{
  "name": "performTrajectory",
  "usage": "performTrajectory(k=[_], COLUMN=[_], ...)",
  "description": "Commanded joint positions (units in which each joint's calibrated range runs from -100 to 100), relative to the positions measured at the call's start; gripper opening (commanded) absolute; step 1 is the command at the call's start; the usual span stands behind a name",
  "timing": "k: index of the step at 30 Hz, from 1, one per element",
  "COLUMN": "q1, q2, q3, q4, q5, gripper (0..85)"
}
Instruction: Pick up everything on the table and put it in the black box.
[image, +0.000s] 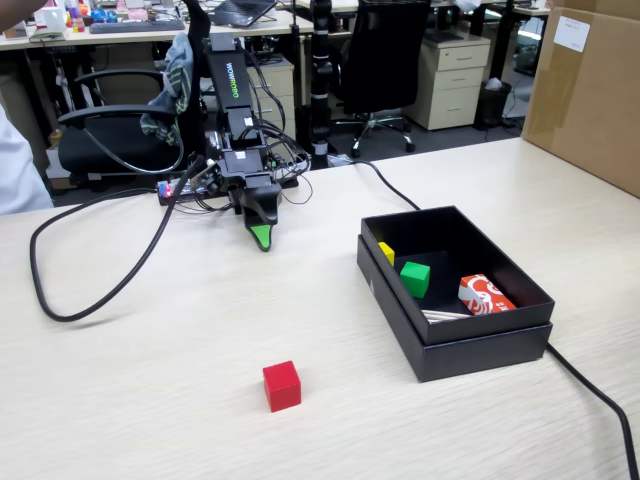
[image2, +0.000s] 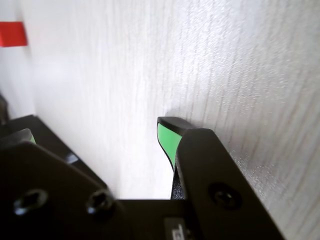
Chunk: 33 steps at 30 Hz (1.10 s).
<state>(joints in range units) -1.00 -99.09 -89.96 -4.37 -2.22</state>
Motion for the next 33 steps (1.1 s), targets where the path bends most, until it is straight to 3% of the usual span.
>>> performTrajectory(k=[1,7,10,15,33], q1=[-0.3,-0.3,-0.4,-0.6,-2.0], q2=[0.8,5.5,17.1,31.0,88.0], q3=[6.5,24.9,46.9,66.6,121.7], q4=[-9.8,-27.0,-39.0,-47.9,-51.4], q5=[0.2,1.0,1.1,1.1,0.8], gripper=[47.9,47.7,47.5,47.3,44.5])
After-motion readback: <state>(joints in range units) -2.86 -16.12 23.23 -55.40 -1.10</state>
